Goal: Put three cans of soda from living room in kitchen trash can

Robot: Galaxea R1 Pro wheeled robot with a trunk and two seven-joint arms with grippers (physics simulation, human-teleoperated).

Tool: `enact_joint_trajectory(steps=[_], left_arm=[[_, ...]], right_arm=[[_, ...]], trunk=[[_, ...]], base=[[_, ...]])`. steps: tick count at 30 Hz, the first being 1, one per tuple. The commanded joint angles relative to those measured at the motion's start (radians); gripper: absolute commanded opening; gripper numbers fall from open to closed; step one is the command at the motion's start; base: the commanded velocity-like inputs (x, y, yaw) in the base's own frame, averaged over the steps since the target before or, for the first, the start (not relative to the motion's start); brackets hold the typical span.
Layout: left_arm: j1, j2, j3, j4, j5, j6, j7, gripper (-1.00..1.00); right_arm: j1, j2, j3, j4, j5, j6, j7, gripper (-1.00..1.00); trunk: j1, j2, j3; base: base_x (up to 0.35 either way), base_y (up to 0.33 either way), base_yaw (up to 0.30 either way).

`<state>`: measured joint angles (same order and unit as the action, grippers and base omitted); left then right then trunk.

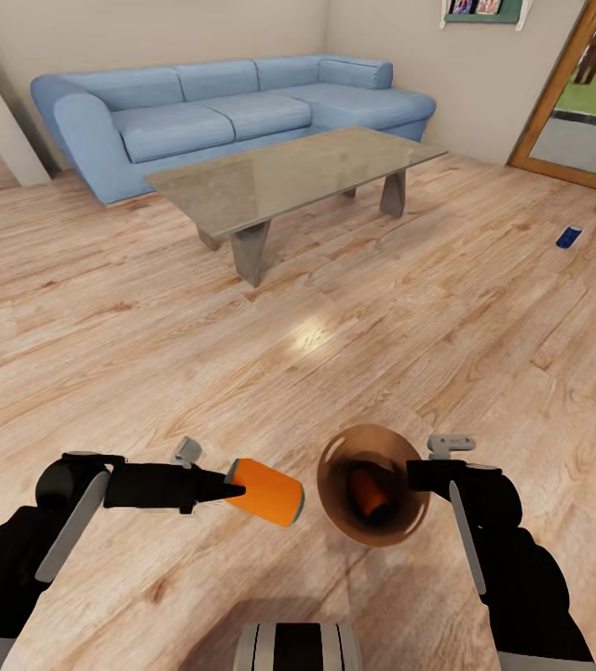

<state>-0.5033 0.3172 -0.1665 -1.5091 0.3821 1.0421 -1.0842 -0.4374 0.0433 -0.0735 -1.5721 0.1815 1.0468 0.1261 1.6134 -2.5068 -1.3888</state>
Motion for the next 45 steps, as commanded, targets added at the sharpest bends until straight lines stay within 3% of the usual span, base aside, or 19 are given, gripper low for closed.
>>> enact_joint_trajectory(steps=[1,6,9,11,14,15,20,22,24,25,29,32,34,38,42,45], left_arm=[[0.000,-0.002,0.007,0.000,-0.002,0.001,-0.005,-1.00],[-0.001,-0.019,0.019,0.000,-0.003,0.004,-0.007,-1.00],[-0.005,-0.046,0.019,0.002,-0.006,0.004,0.000,-1.00],[-0.013,-0.114,0.019,0.010,-0.011,0.004,0.037,-1.00],[-0.012,-0.168,0.019,0.031,-0.007,0.004,0.114,-1.00],[-0.012,-0.217,0.018,0.054,-0.006,0.003,0.146,-1.00],[-0.014,-0.296,0.018,0.101,-0.008,0.000,0.164,-1.00],[-0.018,-0.342,0.017,0.146,-0.013,-0.002,0.169,-1.00],[-0.019,-0.376,0.016,0.173,-0.026,-0.004,0.203,-1.00],[-0.020,-0.402,0.015,0.179,-0.030,-0.005,0.240,-1.00],[-0.021,-0.466,0.011,0.182,-0.052,-0.005,0.375,-1.00],[-0.034,-0.479,0.003,0.181,-0.057,-0.005,0.441,-1.00],[-0.045,-0.491,-0.042,0.180,-0.058,-0.005,0.524,-1.00],[-0.058,-0.492,-0.103,0.180,-0.054,-0.008,0.621,-1.00],[-0.076,-0.492,-0.122,0.184,-0.050,-0.011,0.657,-1.00],[-0.078,-0.492,-0.157,0.185,-0.051,-0.012,0.662,-1.00]], right_arm=[[0.000,-0.001,0.000,0.000,-0.011,0.000,0.004,-1.00],[0.000,-0.002,0.000,0.000,-0.011,0.000,0.004,-1.00],[0.000,-0.002,0.000,0.000,-0.011,0.000,0.004,-1.00],[0.000,-0.003,0.000,0.000,-0.011,0.000,0.005,-1.00],[-0.001,-0.003,0.000,0.000,-0.011,0.000,0.005,-1.00],[-0.001,-0.003,0.000,0.000,-0.011,0.000,0.005,-1.00],[0.000,-0.003,0.000,0.000,-0.011,0.000,0.005,-1.00],[-0.001,-0.003,0.000,0.000,-0.011,0.000,0.006,-1.00],[0.000,-0.003,0.000,0.000,-0.011,0.000,0.006,-1.00],[0.000,-0.003,0.000,0.000,-0.011,0.000,0.005,-1.00],[0.000,-0.003,0.000,0.000,-0.011,0.000,0.006,-1.00],[0.000,-0.003,0.000,0.000,-0.011,0.000,0.006,-1.00],[0.000,-0.003,0.000,0.000,-0.011,0.000,0.006,-1.00],[0.000,-0.003,0.000,0.000,-0.011,0.000,0.006,-1.00],[0.000,-0.003,0.000,0.000,-0.011,0.000,0.006,-1.00],[0.000,-0.003,0.000,0.000,-0.011,0.000,0.006,-1.00]], trunk=[[0.000,0.000,0.000],[0.000,0.000,0.000],[0.000,0.000,0.000],[0.000,0.000,0.000],[0.000,0.000,0.000],[0.000,0.000,0.000],[0.000,0.000,0.000],[0.000,0.000,0.000],[0.000,0.000,0.000],[0.000,0.000,0.000],[0.000,0.000,0.000],[0.000,0.000,0.000],[0.000,0.000,0.000],[0.000,0.000,0.000],[0.000,0.000,0.000],[0.000,0.000,0.000]], base=[[0.000,0.000,0.000],[0.000,0.000,0.000],[0.000,0.000,0.000],[0.000,0.000,0.000],[0.000,0.000,0.000],[0.000,0.000,0.000],[0.000,0.000,0.000],[0.000,0.000,0.000],[0.000,0.000,0.000],[0.000,0.000,0.000],[0.000,0.000,0.000],[0.000,0.000,0.000],[0.000,0.000,0.000],[0.000,0.000,0.000],[0.000,0.000,0.000],[0.000,0.000,0.000]])
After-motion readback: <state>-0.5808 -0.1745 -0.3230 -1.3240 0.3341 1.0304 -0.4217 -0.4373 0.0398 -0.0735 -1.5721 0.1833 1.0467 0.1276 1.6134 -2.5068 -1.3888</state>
